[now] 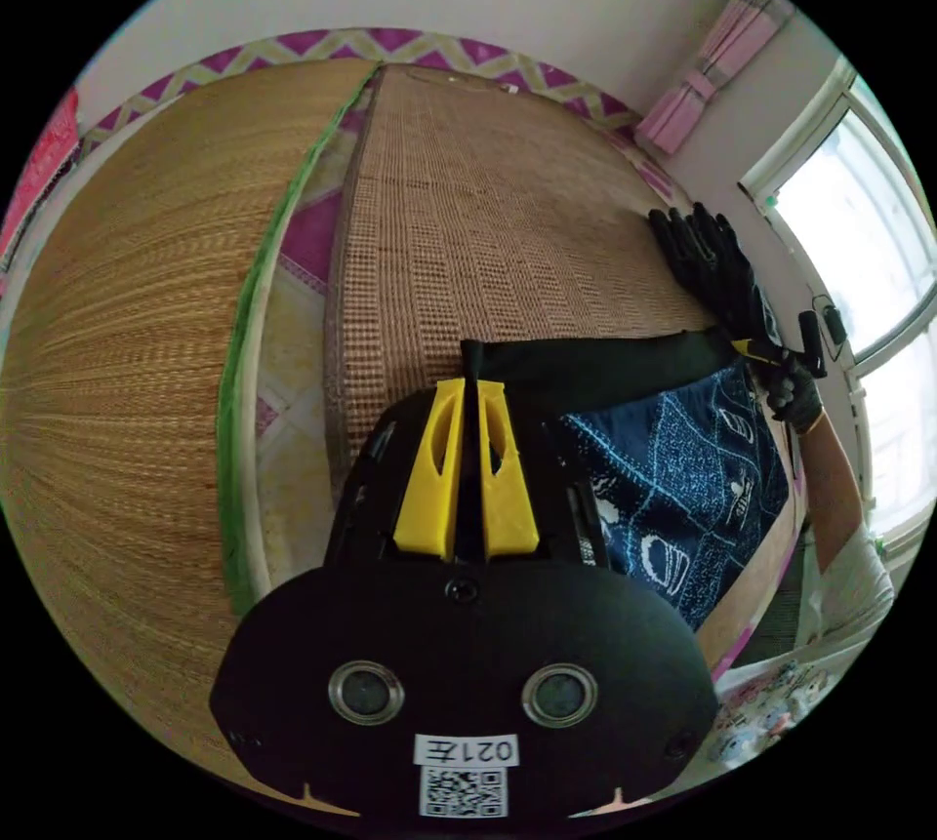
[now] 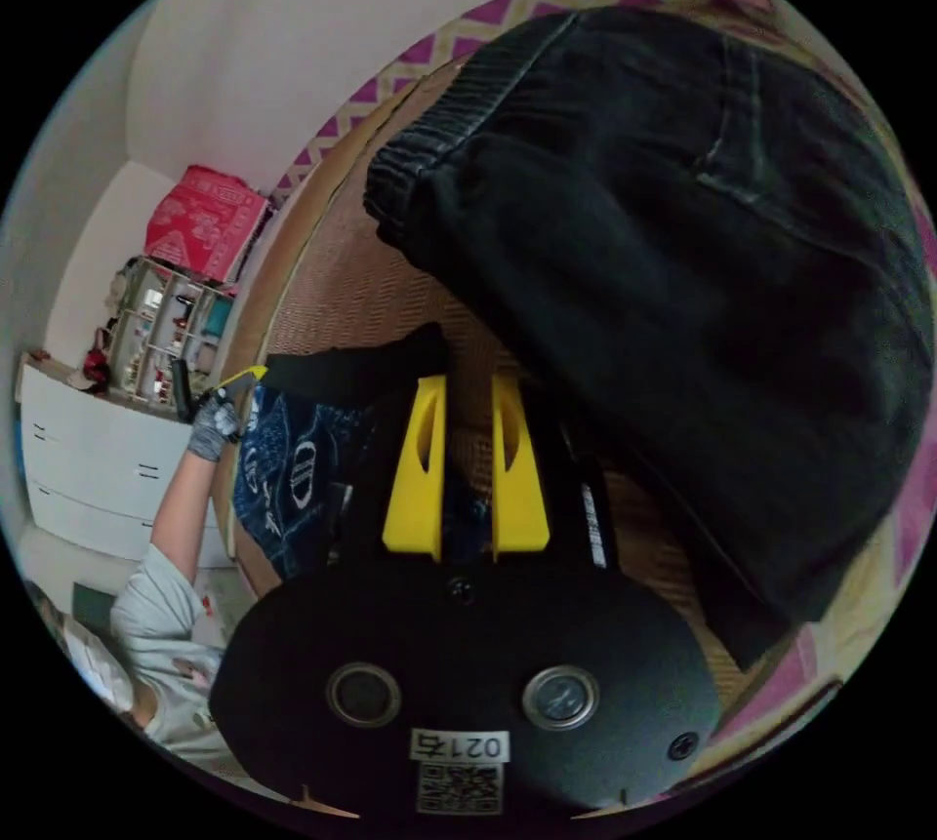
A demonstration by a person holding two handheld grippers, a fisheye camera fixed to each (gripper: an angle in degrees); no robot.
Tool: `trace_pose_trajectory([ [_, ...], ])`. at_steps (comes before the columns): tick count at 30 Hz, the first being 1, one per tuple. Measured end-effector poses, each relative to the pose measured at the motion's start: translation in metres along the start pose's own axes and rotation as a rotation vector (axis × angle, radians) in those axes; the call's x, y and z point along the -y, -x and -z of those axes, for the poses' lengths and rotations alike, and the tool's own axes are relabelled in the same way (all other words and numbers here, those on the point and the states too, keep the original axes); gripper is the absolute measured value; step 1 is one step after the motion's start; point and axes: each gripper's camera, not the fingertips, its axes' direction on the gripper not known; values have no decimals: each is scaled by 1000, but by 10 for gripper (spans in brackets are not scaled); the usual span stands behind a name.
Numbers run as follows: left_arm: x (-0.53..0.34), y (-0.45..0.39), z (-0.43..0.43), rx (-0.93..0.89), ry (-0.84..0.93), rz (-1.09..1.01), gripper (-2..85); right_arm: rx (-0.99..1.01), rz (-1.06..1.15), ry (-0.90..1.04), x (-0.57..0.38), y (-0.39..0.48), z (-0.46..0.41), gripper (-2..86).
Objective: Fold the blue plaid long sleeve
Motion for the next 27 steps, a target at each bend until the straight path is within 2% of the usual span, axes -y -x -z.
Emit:
trace_pose_trajectory([
  [2,-15,1,19,36,-41,-1,-6,-38,132,1,-23,32,22,74],
  [5,-48,-20,49,-48,-66,-100,-4,-44,361,79,-69,96,28,66],
  [9,-120,-102,64,-133,6,-366,2,-76,588,212,-140,170,8,61],
  [12,-174,-148,54,-72,102,-499,3,-217,691,303,-190,201,-15,62],
  [14,-199,-154,40,48,184,-512,0,-311,704,297,-212,194,-24,59],
  [15,-210,-148,43,17,138,-481,-2,-308,679,292,-214,189,-22,56],
  [17,-218,-136,48,-41,162,-403,-5,-319,608,327,-220,174,-6,46],
  [22,-249,-130,66,-36,170,-348,-8,-382,516,309,-245,146,30,52],
  [24,-269,-135,86,-38,85,-302,-6,-288,422,210,-250,129,55,59],
  [27,-294,-136,108,-43,18,-214,9,-8,229,130,-252,88,75,72],
])
